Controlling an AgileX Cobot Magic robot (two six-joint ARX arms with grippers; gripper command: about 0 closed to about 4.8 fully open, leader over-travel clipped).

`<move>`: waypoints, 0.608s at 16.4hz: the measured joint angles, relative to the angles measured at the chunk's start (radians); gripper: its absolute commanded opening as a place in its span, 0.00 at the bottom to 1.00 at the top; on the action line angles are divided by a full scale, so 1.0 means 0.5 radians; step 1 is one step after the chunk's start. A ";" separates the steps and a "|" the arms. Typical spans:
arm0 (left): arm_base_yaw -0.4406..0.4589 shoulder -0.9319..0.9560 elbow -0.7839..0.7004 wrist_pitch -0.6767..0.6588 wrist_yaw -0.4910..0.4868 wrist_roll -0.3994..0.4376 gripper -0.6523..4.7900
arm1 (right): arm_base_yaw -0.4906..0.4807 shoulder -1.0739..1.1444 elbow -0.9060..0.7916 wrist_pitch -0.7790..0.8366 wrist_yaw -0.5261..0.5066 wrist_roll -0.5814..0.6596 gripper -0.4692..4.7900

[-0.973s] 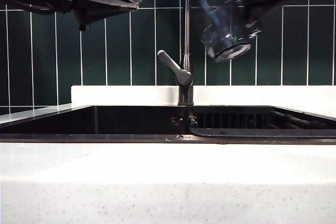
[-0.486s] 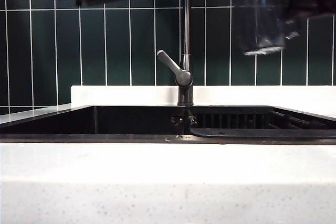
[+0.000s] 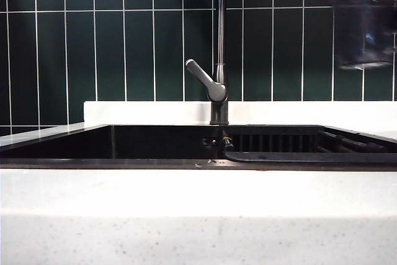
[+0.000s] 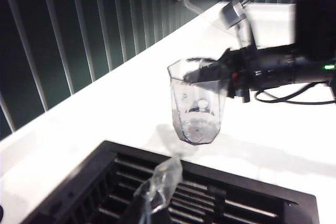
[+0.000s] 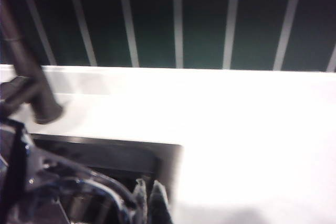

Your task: Pick up the mug next to the sink, go to the faucet to get some water, pour the water into the sink, and finally put the mug back to its place.

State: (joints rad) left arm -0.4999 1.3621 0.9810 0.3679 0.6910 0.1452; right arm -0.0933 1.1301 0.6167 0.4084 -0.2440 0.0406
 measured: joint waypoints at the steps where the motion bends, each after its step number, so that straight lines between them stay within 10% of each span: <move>1: -0.009 0.000 0.000 0.008 -0.014 -0.005 0.11 | -0.109 0.037 0.000 0.010 -0.078 0.000 0.08; 10: -0.002 -0.002 -0.054 0.009 0.078 -0.013 0.11 | -0.368 0.417 0.002 0.314 -0.310 0.013 0.08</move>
State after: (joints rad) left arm -0.5007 1.3613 0.9539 0.3725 0.7300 0.1387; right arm -0.2771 1.3388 0.6174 0.5655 -0.3988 0.0471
